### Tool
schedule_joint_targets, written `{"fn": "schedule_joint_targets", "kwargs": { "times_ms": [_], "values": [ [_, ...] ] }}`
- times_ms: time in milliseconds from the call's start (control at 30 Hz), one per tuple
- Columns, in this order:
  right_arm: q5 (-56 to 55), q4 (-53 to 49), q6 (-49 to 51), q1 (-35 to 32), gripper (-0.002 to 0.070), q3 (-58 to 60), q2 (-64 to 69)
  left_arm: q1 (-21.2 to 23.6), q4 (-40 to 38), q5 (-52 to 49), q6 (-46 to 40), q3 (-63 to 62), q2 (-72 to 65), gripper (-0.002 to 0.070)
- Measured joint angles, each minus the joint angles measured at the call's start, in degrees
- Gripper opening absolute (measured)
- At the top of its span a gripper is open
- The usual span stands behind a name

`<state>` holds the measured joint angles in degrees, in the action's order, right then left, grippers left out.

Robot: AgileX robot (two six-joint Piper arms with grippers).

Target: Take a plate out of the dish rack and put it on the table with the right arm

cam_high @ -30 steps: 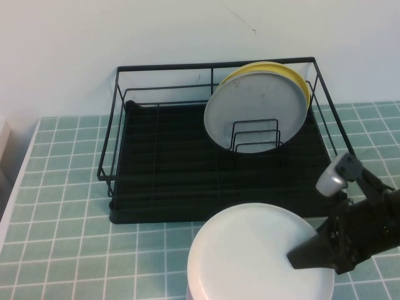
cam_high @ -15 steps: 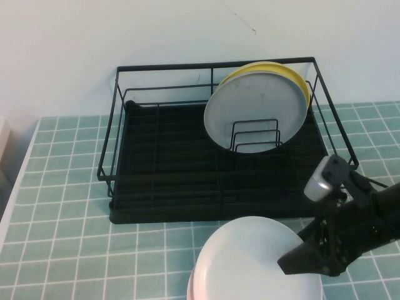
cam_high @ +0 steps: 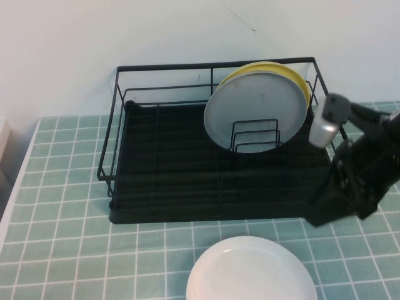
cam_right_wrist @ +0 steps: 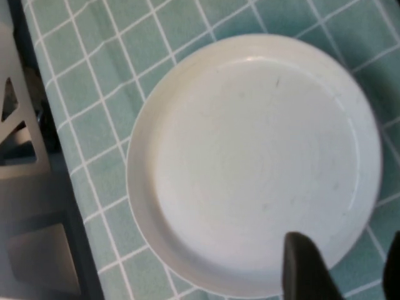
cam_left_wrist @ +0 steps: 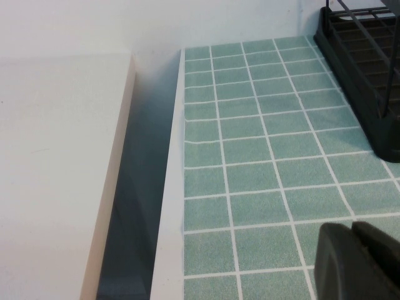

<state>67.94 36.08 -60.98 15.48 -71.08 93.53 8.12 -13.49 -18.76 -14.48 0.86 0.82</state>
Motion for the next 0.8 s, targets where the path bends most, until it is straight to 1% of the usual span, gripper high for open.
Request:
{"fn": "schedule_joint_targets", "kwargs": {
  "times_ms": [33,100,167,200,300,367,467,700,800],
  "values": [
    [0.4,-0.2,1.2,0.0,0.0261,-1.1,0.0,0.0,0.0,0.0,0.0,0.0,0.0,-0.0004],
    [0.5,-0.2,2.9,0.0,0.0127,-2.7,-0.5,0.0,0.0,0.0,0.0,0.0,0.0,-0.0003],
    [0.7,-0.2,3.6,0.0,0.0059,-2.8,-1.7,0.0,0.0,0.0,0.0,0.0,0.0,-0.0004],
    [0.9,-0.2,3.9,0.0,0.0040,-2.6,-2.6,0.0,0.0,0.0,0.0,0.0,0.0,-0.0004],
    [0.8,-0.2,4.5,0.0,0.0014,-0.5,-6.8,0.0,0.0,0.0,0.0,0.0,0.0,-0.0004],
    [-1.6,-0.2,5.3,0.0,0.0009,1.9,-10.7,0.0,0.0,0.0,0.0,0.0,0.0,-0.0004],
    [-8.9,-0.2,6.1,0.0,0.0007,6.7,-18.9,0.0,0.0,0.0,0.0,0.0,0.0,-0.0004],
    [-27.5,1.7,6.6,0.0,0.0005,21.4,-44.9,0.0,-0.1,-0.1,0.0,0.0,0.0,-0.0004],
    [-33.6,2.5,6.6,0.0,0.0005,27.3,-54.5,0.0,-0.1,-0.1,0.0,0.0,0.0,-0.0004]
  ]
}}
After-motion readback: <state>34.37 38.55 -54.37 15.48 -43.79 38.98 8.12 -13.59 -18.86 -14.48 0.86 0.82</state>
